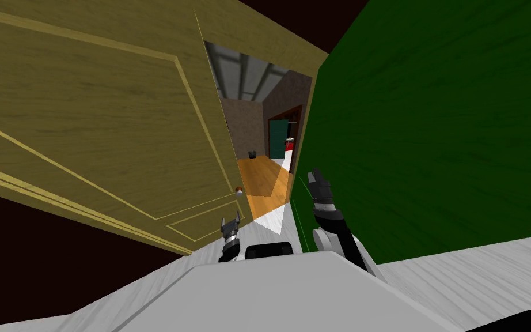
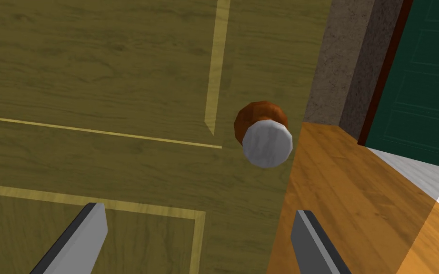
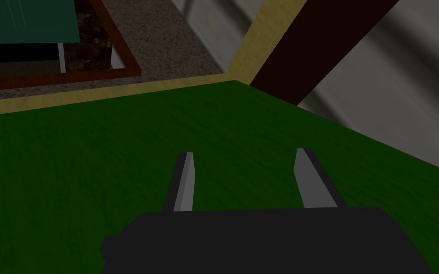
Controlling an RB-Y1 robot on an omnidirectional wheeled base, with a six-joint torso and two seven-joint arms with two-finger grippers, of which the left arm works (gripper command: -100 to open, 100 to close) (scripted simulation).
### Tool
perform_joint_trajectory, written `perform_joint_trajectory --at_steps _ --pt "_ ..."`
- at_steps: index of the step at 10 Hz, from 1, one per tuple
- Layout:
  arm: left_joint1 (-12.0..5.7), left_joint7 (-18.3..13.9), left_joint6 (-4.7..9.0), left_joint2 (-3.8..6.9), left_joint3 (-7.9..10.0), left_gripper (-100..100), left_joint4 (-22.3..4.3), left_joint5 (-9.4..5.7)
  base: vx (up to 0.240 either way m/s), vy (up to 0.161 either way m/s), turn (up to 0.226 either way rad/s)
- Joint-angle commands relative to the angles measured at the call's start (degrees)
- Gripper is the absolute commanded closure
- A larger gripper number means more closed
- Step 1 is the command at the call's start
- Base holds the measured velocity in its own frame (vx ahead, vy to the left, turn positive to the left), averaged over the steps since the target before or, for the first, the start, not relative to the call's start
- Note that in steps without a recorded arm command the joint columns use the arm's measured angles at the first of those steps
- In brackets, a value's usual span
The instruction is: Pull the door open
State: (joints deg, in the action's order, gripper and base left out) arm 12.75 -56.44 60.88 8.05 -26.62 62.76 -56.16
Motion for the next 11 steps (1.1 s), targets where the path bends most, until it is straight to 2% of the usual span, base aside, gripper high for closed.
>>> perform_joint_trajectory --at_steps 1,4,7,9,11 --pt "-0.76 -1.9 -0.74 0.86 -0.35 -100 0.2 0.89 0.004 -0.031 0.154" --pt "-2.14 -5.2 -1.99 2.45 -1.06 -100 0.2 2.40 0.002 -0.023 0.111" --pt "-3.99 -8.2 -3.91 4.46 -1.74 -100 -0.5 3.52 -0.028 -0.011 0.048" --pt "-5.45 -8.5 -5.75 6.00 -1.87 -100 -1.9 2.83 -0.031 -0.001 -0.001" --pt "-6.21 -6.6 -7.09 6.69 -1.48 -100 -3.4 0.89 0.075 -0.019 -0.037"
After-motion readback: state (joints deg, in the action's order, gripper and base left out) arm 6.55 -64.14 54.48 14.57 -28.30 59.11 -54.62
